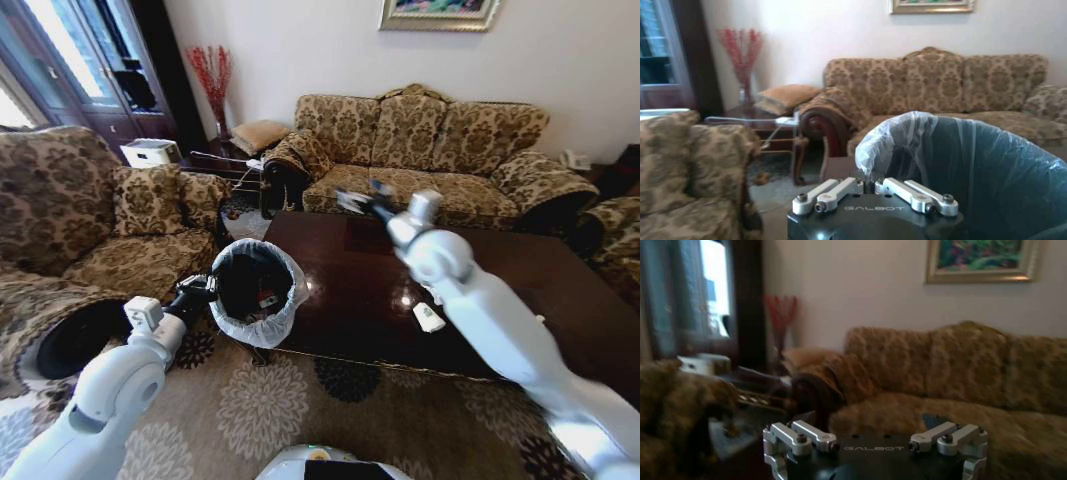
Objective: Move to the front of the table and place the trash on the table into the trash bin.
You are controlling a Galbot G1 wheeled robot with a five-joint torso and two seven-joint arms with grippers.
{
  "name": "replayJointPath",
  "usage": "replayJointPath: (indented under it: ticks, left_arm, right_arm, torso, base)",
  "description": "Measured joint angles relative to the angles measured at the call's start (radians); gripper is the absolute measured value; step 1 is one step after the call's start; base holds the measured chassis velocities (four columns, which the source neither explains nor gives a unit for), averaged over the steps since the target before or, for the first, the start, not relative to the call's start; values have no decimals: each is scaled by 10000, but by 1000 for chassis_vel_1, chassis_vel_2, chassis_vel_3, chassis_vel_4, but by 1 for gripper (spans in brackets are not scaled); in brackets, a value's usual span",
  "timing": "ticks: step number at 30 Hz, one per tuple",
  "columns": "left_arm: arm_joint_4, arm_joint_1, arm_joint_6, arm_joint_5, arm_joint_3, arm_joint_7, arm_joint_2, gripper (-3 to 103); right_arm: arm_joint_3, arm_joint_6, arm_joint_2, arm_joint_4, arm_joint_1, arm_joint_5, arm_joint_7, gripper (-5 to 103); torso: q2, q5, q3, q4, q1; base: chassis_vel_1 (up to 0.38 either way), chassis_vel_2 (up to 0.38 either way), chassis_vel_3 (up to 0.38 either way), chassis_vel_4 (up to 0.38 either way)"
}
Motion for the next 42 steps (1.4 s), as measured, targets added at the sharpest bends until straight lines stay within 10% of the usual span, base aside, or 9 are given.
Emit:
replayJointPath:
  ticks: [8,20,42]
  left_arm:
    - [-45,46,-112,65,-10,95,-152,3]
    - [-490,610,-464,17,-139,175,-442,3]
    - [-1094,1122,-425,7,-79,549,-1078,3]
  right_arm:
    - [2422,906,656,512,-4260,-1813,-575,100]
    - [2453,880,2034,748,-5237,-3088,-642,100]
    - [2192,1137,2299,858,-5674,-3532,-686,100]
  torso:
    - [0,3,-2,1,-5]
    - [0,1,0,11,-2]
    - [-1,0,1,4,1]
  base:
    - [-99,-101,-98,-91]
    - [-101,-92,-35,-49]
    - [-224,-229,238,230]
